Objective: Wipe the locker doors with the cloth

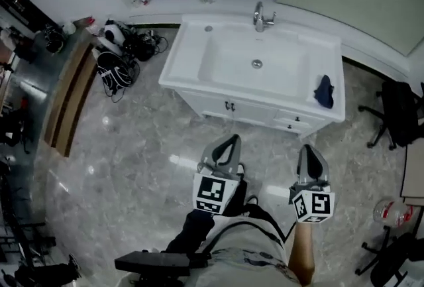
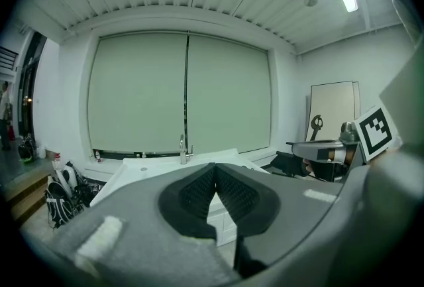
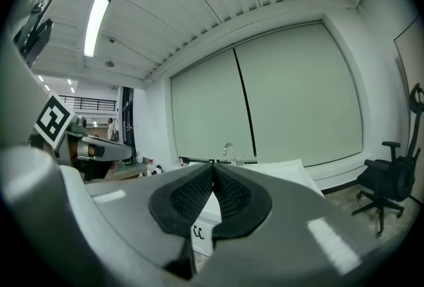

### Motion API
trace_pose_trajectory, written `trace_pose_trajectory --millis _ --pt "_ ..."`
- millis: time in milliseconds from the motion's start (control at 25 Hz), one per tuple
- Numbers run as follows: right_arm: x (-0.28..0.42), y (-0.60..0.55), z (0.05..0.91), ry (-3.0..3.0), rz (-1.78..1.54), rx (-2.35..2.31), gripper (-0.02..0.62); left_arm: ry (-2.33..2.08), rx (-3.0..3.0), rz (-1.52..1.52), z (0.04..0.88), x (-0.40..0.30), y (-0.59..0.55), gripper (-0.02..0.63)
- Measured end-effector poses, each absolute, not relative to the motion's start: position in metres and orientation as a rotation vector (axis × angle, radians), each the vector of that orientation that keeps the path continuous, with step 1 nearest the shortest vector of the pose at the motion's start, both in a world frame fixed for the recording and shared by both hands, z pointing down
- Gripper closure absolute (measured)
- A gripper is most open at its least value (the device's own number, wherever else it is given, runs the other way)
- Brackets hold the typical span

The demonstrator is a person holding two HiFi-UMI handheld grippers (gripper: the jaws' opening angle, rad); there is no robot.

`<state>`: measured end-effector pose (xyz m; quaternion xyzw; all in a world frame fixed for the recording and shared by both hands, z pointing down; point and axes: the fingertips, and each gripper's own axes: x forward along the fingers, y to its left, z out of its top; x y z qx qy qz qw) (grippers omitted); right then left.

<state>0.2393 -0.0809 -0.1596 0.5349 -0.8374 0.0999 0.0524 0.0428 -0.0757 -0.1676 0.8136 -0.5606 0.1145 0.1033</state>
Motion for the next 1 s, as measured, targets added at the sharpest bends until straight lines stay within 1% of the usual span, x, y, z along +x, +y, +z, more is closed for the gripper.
trace_pose_trajectory --millis 120,240,440,640,720,800,880,1000 --pt "0.219 -0.117 -0.164 -2.53 0.332 1.656 0.591 -1.658 2.427 0.317 -0.188 0.014 -0.115 0.604" --pt "0.22 -0.127 -0.169 -2.444 0.348 1.713 0.591 -1.57 2.468 0.317 -0.197 0.009 -0.132 0.604" --pt "0.202 -0.206 -0.173 -2.479 0.279 1.665 0.589 -1.67 2.441 0.277 -0.204 -0.026 -0.183 0.604" --pt "0.224 -0.201 -0.154 -2.384 0.291 1.728 0.589 -1.665 2.419 0.265 -0.201 -0.043 -0.175 0.604" --pt "0.224 -0.187 -0.148 -2.314 0.295 1.749 0.589 -1.651 2.41 0.244 -0.203 -0.06 -0.167 0.604" --pt "0.217 -0.206 -0.138 -2.284 0.304 1.716 0.589 -1.684 2.376 0.234 -0.206 -0.079 -0.185 0.604" --pt "0.225 -0.254 -0.119 -2.285 0.32 1.654 0.584 -1.745 2.336 0.233 -0.206 -0.077 -0.222 0.604" --pt "0.282 -0.3 -0.081 -2.209 0.384 1.625 0.556 -1.751 2.304 0.241 -0.196 -0.037 -0.258 0.604"
